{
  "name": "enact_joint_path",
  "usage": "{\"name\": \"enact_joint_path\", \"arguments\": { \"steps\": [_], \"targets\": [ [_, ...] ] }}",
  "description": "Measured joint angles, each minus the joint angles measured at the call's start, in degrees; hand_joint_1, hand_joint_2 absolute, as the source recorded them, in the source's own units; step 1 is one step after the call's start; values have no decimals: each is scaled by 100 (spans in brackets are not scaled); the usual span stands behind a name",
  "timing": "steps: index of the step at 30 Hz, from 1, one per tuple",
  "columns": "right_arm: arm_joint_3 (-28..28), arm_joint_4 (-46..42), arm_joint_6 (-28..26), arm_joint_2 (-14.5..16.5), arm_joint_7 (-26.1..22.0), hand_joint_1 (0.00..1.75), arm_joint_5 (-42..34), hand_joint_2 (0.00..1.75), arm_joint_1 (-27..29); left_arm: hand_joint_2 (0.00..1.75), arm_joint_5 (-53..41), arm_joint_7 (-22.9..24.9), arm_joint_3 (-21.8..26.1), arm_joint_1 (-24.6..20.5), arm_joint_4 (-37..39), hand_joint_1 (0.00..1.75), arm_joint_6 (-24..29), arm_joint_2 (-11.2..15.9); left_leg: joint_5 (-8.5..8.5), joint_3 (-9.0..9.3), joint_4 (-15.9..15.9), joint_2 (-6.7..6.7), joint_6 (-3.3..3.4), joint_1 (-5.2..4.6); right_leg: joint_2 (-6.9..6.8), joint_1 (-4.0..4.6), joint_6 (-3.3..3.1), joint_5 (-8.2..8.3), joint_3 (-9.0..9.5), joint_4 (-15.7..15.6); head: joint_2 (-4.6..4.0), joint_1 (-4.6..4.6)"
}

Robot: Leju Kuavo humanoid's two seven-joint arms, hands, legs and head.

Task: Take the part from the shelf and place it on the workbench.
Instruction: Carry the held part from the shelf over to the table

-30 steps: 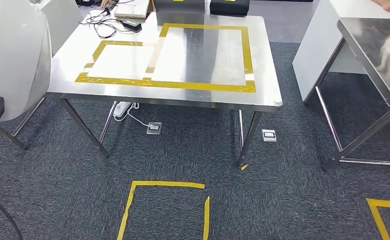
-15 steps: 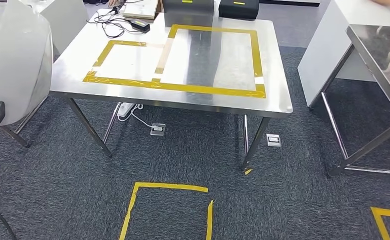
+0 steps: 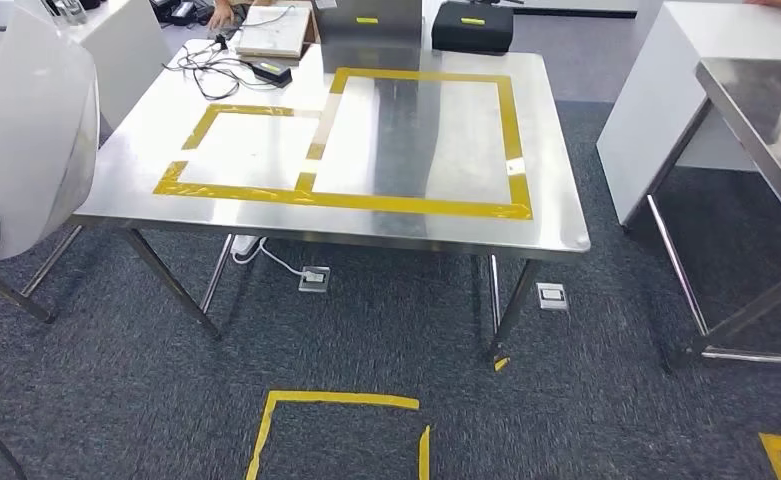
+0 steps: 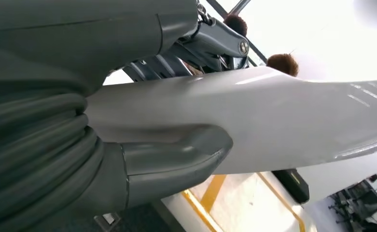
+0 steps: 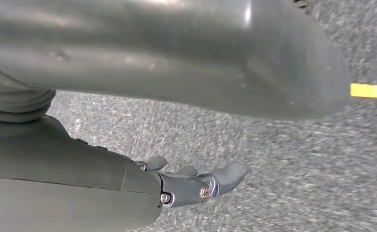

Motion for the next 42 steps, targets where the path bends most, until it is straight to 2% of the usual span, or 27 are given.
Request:
{"name": "enact_joint_path", "arguments": {
  "steps": [2,4,6,8,9,10,11,12,15,16,17,19,21,22,24,25,26,27,29,31,33,35,37,39,40,41,42],
  "targets": [
    [1,-1,1,-3,2,0,2,0,-11,175,2,-1,2,4,-5,175,-2,10,-155,79,-132,-3,138,-23,-10,23,70,-39,57,-21,0,-18],
    [1,-1,2,-3,9,0,3,0,-19,175,3,-3,6,25,-22,175,-5,14,-238,144,-141,-27,241,-13,-16,30,111,37,9,160,0,-9],
    [1,1,5,-1,16,0,3,0,-30,175,6,-8,9,35,-38,175,-7,17,-337,289,-178,-42,300,-9,-11,29,132,110,-394,793,0,12],
    [1,1,9,1,19,0,3,0,-23,175,8,-9,10,58,-40,175,-7,17,-478,471,-216,-45,324,-23,-10,43,133,-97,-985,1506,0,34],
    [1,1,11,1,21,0,3,0,-12,175,8,-8,10,73,-39,175,-7,15,-557,576,-226,-50,330,-34,-9,53,128,-274,-1229,1696,0,40],
    [1,1,13,1,25,0,3,0,2,175,8,-7,10,86,-38,175,-7,12,-647,696,-233,-57,335,-48,-7,65,115,-403,-1403,1721,0,43],
    [1,1,15,1,30,0,3,0,13,175,8,-7,10,93,-39,175,-7,8,-740,823,-236,-64,341,-65,-4,77,92,-414,-1500,1588,0,44],
    [1,1,16,1,33,0,3,0,20,175,8,-8,10,96,-40,175,-7,3,-839,958,-239,-68,346,-85,0,90,53,-262,-1539,1318,0,47],
    [-1,1,16,-8,58,0,1,0,55,175,8,2,5,112,-29,175,-6,-31,-1115,1232,-249,-104,318,-118,41,172,-103,920,-1520,364,0,24],
    [-1,1,16,-11,74,0,-2,0,64,175,8,18,2,119,-25,175,-5,-45,-1171,1293,-266,-126,283,-108,52,203,-130,1181,-1498,214,0,15],
    [-2,1,17,-13,87,0,-7,0,58,175,10,33,0,117,-25,175,-4,-56,-1187,1352,-271,-146,232,-98,52,230,-147,1254,-1461,159,0,14],
    [-3,1,18,-13,102,0,-16,0,27,175,16,61,2,114,-33,175,-1,-62,-1079,1303,-83,-140,144,-63,33,231,-205,1179,-1313,77,0,32],
    [-11,1,20,-17,110,0,-21,0,-4,175,24,69,4,104,-29,175,3,-62,-950,952,504,-107,90,-55,28,203,-282,1104,-1144,-11,0,35],
    [-17,1,22,-20,117,0,-23,0,-13,175,27,69,4,104,-20,175,3,-63,-1006,708,843,-93,73,-51,29,193,-303,1051,-1066,-33,0,33],
    [-30,1,30,-22,134,0,-31,0,-22,175,37,72,4,105,2,175,3,-63,-1391,271,1258,-86,32,-35,51,178,-301,928,-919,-40,0,32],
    [-34,1,37,-21,142,0,-37,0,-19,175,45,72,4,109,13,175,3,-62,-1565,130,1289,-83,18,-26,75,170,-285,860,-842,-34,0,33],
    [-39,1,45,-20,149,0,-45,0,-15,175,54,71,4,111,22,175,-1,-60,-1599,59,1181,-81,1,-18,108,161,-267,795,-763,-25,0,32],
    [-43,1,52,-18,152,0,-52,0,-11,175,65,70,4,110,30,175,-10,-57,-1443,51,942,-88,-13,-9,148,150,-244,729,-684,-12,0,32],
    [-50,1,62,-13,155,0,-65,0,-14,175,88,68,4,108,47,175,-29,-46,-762,135,259,-187,-34,15,220,135,-190,608,-572,38,0,30],
    [-64,1,64,-11,164,0,-77,0,-25,175,104,72,1,93,74,175,-42,-39,-322,191,-127,-271,28,14,313,136,-125,517,-568,100,0,21],
    [-80,1,64,-12,191,0,-94,0,-20,175,107,74,-7,69,94,175,-49,-43,-263,202,-139,-222,124,10,414,144,-67,471,-605,128,0,19],
    [-92,1,61,-20,213,0,-111,0,-7,175,105,70,-19,39,102,175,-50,-57,-232,229,-156,-124,188,34,364,153,-1,392,-656,226,0,30],
    [-109,0,58,-25,217,0,-119,0,-9,175,103,70,-30,9,114,175,-50,-74,-255,255,-174,-12,246,40,170,139,82,134,-916,716,0,43],
    [-125,1,64,-21,217,0,-119,0,-14,175,102,70,-36,-8,137,175,-50,-92,-289,267,-172,103,280,31,53,97,140,-145,-1360,1480,0,49],
    [-131,1,67,-20,217,0,-119,0,-12,175,102,70,-40,-12,151,175,-50,-106,-307,277,-172,159,283,28,36,75,155,-171,-1523,1718,0,49],
    [-133,1,68,-20,216,0,-117,0,-8,175,102,69,-44,-14,163,175,-49,-120,-326,294,-171,213,279,29,23,59,165,-90,-1581,1744,0,49],
    [-136,0,68,-20,216,0,-115,0,-4,175,102,67,-48,-15,173,175,-48,-135,-347,318,-170,265,270,31,-2,47,170,84,-1522,1545,0,50]
  ]
}}
